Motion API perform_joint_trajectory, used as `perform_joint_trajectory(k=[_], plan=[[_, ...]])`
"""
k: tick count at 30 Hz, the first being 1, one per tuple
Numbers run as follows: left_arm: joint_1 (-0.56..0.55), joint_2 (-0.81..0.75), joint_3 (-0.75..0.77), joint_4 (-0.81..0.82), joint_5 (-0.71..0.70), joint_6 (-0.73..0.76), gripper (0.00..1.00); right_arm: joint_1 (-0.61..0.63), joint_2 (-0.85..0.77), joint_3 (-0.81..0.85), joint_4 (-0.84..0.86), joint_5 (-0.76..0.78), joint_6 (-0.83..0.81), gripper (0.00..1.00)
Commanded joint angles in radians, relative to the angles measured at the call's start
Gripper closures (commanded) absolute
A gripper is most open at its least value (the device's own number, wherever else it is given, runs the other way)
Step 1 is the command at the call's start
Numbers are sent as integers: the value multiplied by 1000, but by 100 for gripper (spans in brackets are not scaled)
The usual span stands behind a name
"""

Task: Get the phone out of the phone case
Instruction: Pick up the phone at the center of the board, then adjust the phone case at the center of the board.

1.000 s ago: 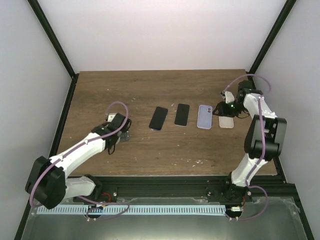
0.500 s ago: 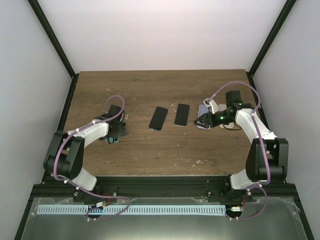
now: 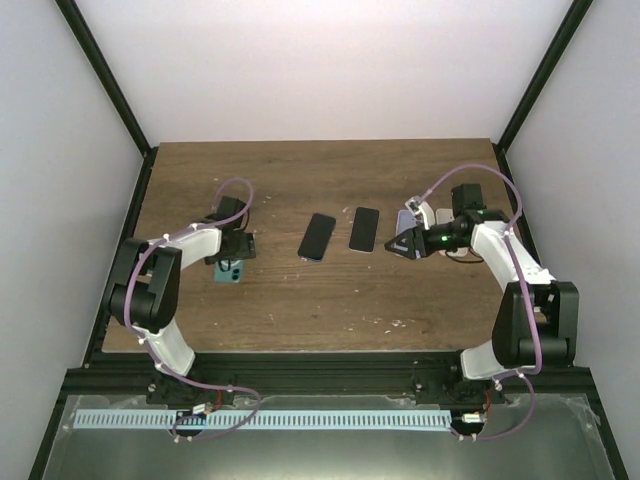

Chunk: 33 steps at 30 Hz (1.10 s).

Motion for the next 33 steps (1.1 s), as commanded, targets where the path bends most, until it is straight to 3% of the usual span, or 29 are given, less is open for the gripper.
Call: perform_joint_trajectory(k=[1, 6, 10, 12, 16, 18, 25, 33], plan=[[2, 4, -28, -57, 111, -8, 13, -1, 36, 48, 18, 54, 17, 40], [-31, -83, -142, -36, 200, -48, 5, 5, 117, 136, 39, 221, 45, 40], [-76, -126, -206, -29, 197, -78, 4, 17, 245, 248, 26, 276, 82, 45], [-84, -131, -222, -36, 188, -96, 4, 27, 336, 310, 20, 287, 110, 53], [-109, -147, -238, -42, 189, -120, 8, 43, 476, 406, 12, 303, 167, 88], [-120, -150, -244, -42, 182, -129, 10, 57, 528, 439, 12, 325, 178, 96], [-130, -151, -247, -44, 168, -135, 18, 90, 629, 477, 18, 407, 209, 97], [-151, -199, -258, -30, 201, -139, 27, 69, 648, 462, 14, 621, 231, 94]])
